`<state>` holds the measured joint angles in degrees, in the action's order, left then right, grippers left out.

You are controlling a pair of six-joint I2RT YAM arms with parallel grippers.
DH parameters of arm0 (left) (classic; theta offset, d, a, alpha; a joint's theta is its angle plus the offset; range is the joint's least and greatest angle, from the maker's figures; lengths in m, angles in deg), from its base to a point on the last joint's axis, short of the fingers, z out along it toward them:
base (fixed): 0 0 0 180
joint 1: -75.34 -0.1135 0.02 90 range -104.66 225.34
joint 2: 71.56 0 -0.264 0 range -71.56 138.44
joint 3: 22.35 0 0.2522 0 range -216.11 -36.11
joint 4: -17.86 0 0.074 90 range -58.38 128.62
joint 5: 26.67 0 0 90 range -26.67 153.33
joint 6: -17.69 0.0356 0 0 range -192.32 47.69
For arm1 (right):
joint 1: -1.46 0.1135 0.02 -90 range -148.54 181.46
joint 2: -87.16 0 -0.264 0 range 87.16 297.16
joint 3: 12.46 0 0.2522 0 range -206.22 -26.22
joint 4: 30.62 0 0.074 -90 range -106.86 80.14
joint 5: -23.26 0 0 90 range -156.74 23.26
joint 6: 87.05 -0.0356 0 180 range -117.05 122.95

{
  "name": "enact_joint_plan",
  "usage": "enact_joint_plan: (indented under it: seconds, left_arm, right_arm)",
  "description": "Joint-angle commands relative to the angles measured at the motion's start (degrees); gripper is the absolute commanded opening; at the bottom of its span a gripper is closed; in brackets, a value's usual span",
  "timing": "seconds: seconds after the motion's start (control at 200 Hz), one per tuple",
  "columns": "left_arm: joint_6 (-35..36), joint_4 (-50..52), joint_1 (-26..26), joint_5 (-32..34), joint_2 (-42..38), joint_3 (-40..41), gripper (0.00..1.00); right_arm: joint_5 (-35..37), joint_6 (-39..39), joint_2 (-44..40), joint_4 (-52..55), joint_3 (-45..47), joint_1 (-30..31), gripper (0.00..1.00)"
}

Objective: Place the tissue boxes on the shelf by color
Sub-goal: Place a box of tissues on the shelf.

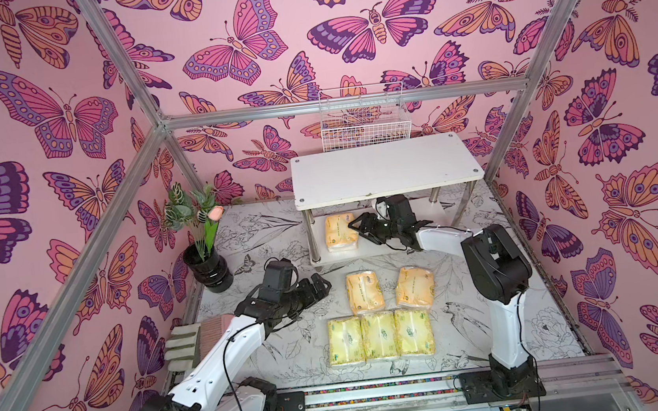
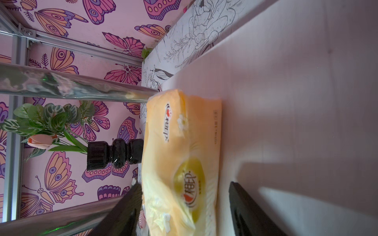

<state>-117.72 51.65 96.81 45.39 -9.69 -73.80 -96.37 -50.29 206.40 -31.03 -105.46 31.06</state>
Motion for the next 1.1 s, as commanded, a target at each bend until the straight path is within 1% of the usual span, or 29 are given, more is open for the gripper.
enact_joint_plan:
  seconds: [0.0, 0.731, 1.091]
  left_arm:
    - [0.6, 1.2, 0.7, 1.2, 0.6, -1.0, 0.99]
    - [0.8, 1.0, 1.9, 2.0, 1.7, -1.4, 0.99]
    - [0.6, 1.1, 1.9, 2.1, 1.2, -1.2, 1.0]
  right_arm:
    - [-0.3, -1.5, 1.1, -1.5, -1.9, -0.3, 0.7]
    - [-3.8, -3.2, 0.9, -4.0, -2.5, -0.3, 0.7]
    - [-3.8, -3.3, 2.5, -3.2, -4.0, -0.3, 0.7]
